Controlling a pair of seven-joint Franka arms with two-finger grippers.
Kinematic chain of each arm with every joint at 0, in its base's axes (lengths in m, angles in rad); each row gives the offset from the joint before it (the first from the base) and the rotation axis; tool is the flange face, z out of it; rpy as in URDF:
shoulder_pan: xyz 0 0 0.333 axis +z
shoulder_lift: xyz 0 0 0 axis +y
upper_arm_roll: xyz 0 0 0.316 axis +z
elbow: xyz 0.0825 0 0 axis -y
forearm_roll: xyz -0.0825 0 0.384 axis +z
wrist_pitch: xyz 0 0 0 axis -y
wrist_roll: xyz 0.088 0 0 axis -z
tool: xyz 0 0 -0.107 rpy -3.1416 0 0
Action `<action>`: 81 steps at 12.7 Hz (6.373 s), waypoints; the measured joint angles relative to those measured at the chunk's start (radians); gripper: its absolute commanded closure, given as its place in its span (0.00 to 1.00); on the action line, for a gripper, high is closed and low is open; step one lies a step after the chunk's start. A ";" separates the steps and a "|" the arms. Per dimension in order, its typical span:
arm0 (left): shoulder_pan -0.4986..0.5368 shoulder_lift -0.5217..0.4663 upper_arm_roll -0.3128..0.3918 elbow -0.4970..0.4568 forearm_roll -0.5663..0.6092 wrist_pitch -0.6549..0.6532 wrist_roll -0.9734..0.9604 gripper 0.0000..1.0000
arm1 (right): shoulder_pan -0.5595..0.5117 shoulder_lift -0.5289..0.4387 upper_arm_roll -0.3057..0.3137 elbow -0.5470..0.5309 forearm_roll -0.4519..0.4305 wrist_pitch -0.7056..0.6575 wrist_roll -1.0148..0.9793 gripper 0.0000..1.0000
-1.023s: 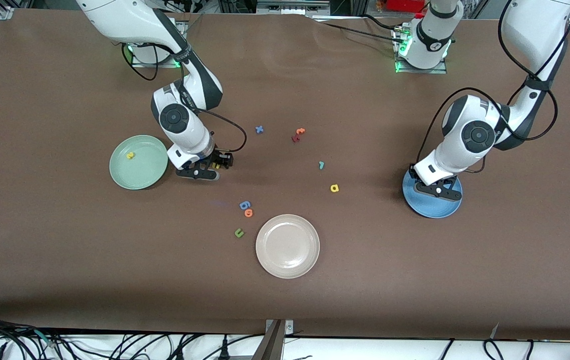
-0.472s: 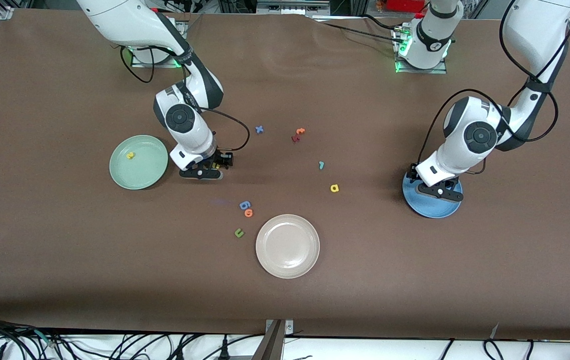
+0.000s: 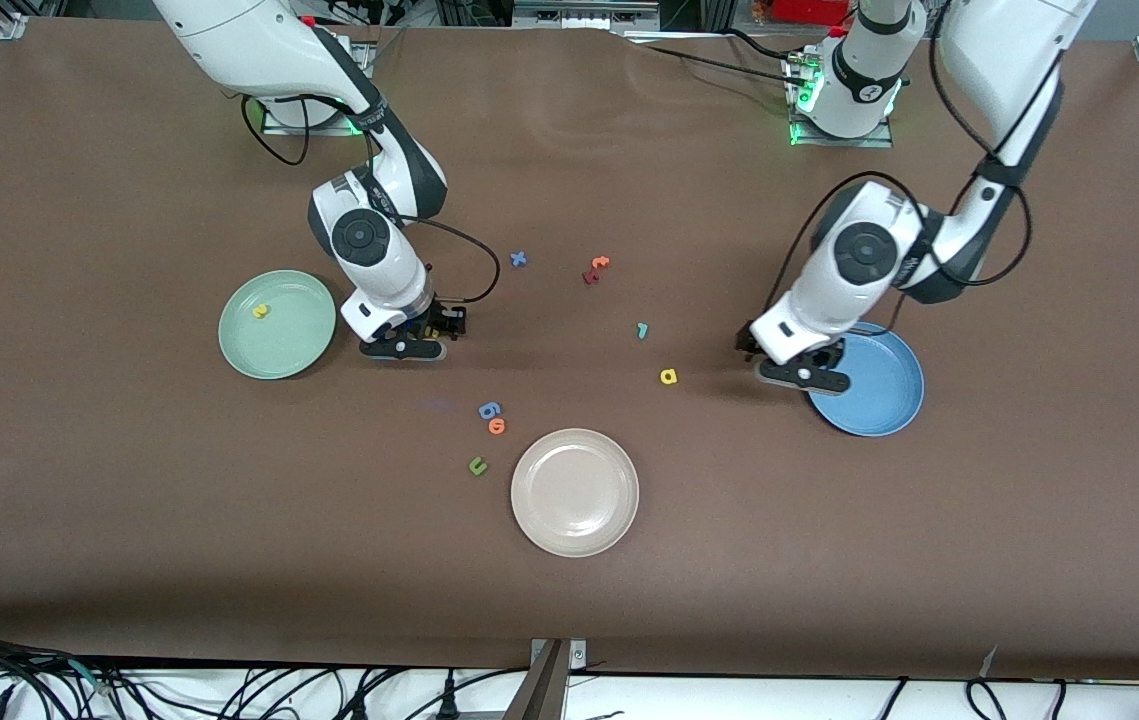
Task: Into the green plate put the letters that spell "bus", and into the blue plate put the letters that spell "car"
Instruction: 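Grasp the yellow u with the right gripper while the left gripper reaches yellow d, then drop the yellow u into the green plate while the left gripper grasps yellow d, then drop the yellow d into the blue plate while the right gripper grasps cyan d, then drop the cyan d into the green plate while the left gripper grasps cyan L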
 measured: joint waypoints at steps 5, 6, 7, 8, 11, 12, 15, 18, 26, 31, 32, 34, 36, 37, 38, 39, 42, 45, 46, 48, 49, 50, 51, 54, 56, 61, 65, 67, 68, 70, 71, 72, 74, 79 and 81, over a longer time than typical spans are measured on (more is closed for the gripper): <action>-0.133 0.177 0.001 0.216 0.000 -0.070 -0.178 0.00 | 0.004 0.001 0.000 0.000 0.000 0.001 0.019 0.41; -0.143 0.203 0.001 0.246 0.000 -0.078 -0.198 0.01 | 0.004 0.002 0.000 0.000 0.000 0.001 0.020 0.43; -0.152 0.225 0.002 0.269 0.000 -0.083 -0.216 0.03 | 0.005 0.002 0.000 0.000 0.000 0.001 0.021 0.52; -0.160 0.242 0.002 0.285 0.000 -0.085 -0.233 0.06 | 0.005 0.002 0.000 0.000 0.000 0.001 0.021 0.57; -0.178 0.275 0.003 0.314 0.000 -0.086 -0.279 0.13 | 0.005 0.000 -0.001 0.001 0.000 0.001 0.022 0.82; -0.186 0.283 0.003 0.319 0.000 -0.087 -0.293 0.15 | 0.006 0.000 -0.001 0.001 0.000 0.001 0.022 0.88; -0.205 0.298 0.005 0.327 0.000 -0.087 -0.321 0.25 | 0.006 0.000 -0.001 0.002 0.000 0.001 0.022 0.91; -0.206 0.300 0.008 0.328 0.000 -0.088 -0.326 0.35 | 0.005 -0.008 -0.009 0.045 0.000 -0.078 0.022 0.91; -0.207 0.302 0.015 0.328 0.000 -0.090 -0.335 0.54 | -0.001 -0.082 -0.207 0.267 -0.004 -0.591 -0.188 0.94; -0.234 0.305 0.037 0.333 0.000 -0.096 -0.347 0.62 | -0.020 -0.077 -0.372 0.201 0.090 -0.651 -0.498 0.94; -0.243 0.305 0.045 0.337 0.000 -0.101 -0.353 0.64 | -0.029 -0.075 -0.394 0.173 0.130 -0.650 -0.554 0.94; -0.248 0.305 0.050 0.342 0.000 -0.107 -0.357 0.70 | -0.049 -0.068 -0.408 0.112 0.160 -0.617 -0.619 0.93; -0.249 0.304 0.052 0.342 0.000 -0.110 -0.358 0.72 | -0.056 -0.065 -0.408 0.020 0.163 -0.511 -0.655 0.86; -0.249 0.304 0.052 0.342 0.000 -0.111 -0.359 0.72 | -0.056 -0.064 -0.409 -0.019 0.163 -0.468 -0.667 0.65; -0.249 0.304 0.052 0.342 0.000 -0.112 -0.359 0.72 | -0.056 -0.064 -0.409 -0.043 0.163 -0.446 -0.675 0.28; -0.249 0.303 0.052 0.342 0.000 -0.112 -0.359 0.73 | -0.056 -0.064 -0.410 -0.051 0.163 -0.438 -0.678 0.09; -0.248 0.304 0.056 0.354 0.000 -0.144 -0.357 0.76 | -0.056 -0.069 -0.410 -0.050 0.165 -0.437 -0.678 0.02; -0.229 0.302 0.065 0.473 0.000 -0.398 -0.255 0.76 | -0.053 -0.101 -0.389 -0.031 0.184 -0.437 -0.612 0.02; -0.213 0.298 0.066 0.508 0.000 -0.468 -0.201 0.76 | -0.052 -0.121 -0.354 -0.027 0.185 -0.438 -0.541 0.02; -0.154 0.279 0.068 0.532 0.000 -0.544 -0.080 0.76 | -0.046 -0.154 -0.259 -0.015 0.186 -0.436 -0.366 0.02; -0.116 0.266 0.068 0.532 0.000 -0.560 -0.022 0.76 | -0.040 -0.161 -0.213 -0.005 0.186 -0.430 -0.280 0.02; -0.079 0.256 0.067 0.528 0.000 -0.568 0.027 0.76 | -0.034 -0.162 -0.175 0.001 0.186 -0.406 -0.203 0.02; -0.044 0.247 0.063 0.520 0.000 -0.569 0.066 0.76 | -0.028 -0.158 -0.146 0.000 0.186 -0.374 -0.140 0.02; 0.080 0.201 0.002 0.440 0.000 -0.520 0.155 0.80 | 0.011 -0.111 -0.120 -0.008 0.186 -0.287 -0.050 0.04; 0.196 0.146 -0.062 0.305 0.001 -0.379 0.181 0.80 | 0.026 -0.075 -0.120 -0.024 0.186 -0.218 -0.041 0.04; 0.296 0.034 -0.089 0.042 0.047 -0.126 0.199 0.80 | 0.059 -0.032 -0.116 -0.058 0.186 -0.101 -0.009 0.42; 0.336 0.013 -0.090 -0.021 0.127 -0.073 0.199 0.53 | 0.061 -0.045 -0.116 -0.058 0.186 -0.101 -0.007 0.94; 0.347 0.013 -0.090 -0.029 0.163 -0.066 0.199 0.00 | 0.061 -0.053 -0.117 -0.058 0.186 -0.107 -0.006 0.97; 0.349 0.013 -0.090 -0.029 0.171 -0.066 0.199 0.00 | 0.061 -0.054 -0.117 -0.058 0.186 -0.106 -0.006 0.97; 0.349 0.013 -0.095 -0.028 0.171 -0.063 0.196 0.00 | 0.061 -0.056 -0.117 -0.056 0.186 -0.112 -0.006 0.97; 0.345 0.013 -0.101 -0.027 0.171 -0.059 0.186 0.00 | 0.061 -0.064 -0.123 -0.050 0.186 -0.137 -0.006 0.97; 0.328 0.013 -0.106 -0.025 0.171 -0.053 0.146 0.00 | 0.061 -0.083 -0.139 -0.041 0.186 -0.178 -0.006 0.97; 0.241 0.013 -0.115 -0.019 0.171 -0.050 0.002 0.00 | 0.061 -0.145 -0.197 -0.029 0.184 -0.276 -0.019 0.97; -0.004 0.038 -0.119 0.017 0.160 -0.050 -0.225 0.00 | 0.054 -0.203 -0.382 -0.049 0.183 -0.412 -0.197 0.97; -0.068 0.078 -0.119 0.059 0.157 -0.050 -0.245 0.01 | 0.050 -0.190 -0.406 -0.076 0.183 -0.410 -0.246 0.96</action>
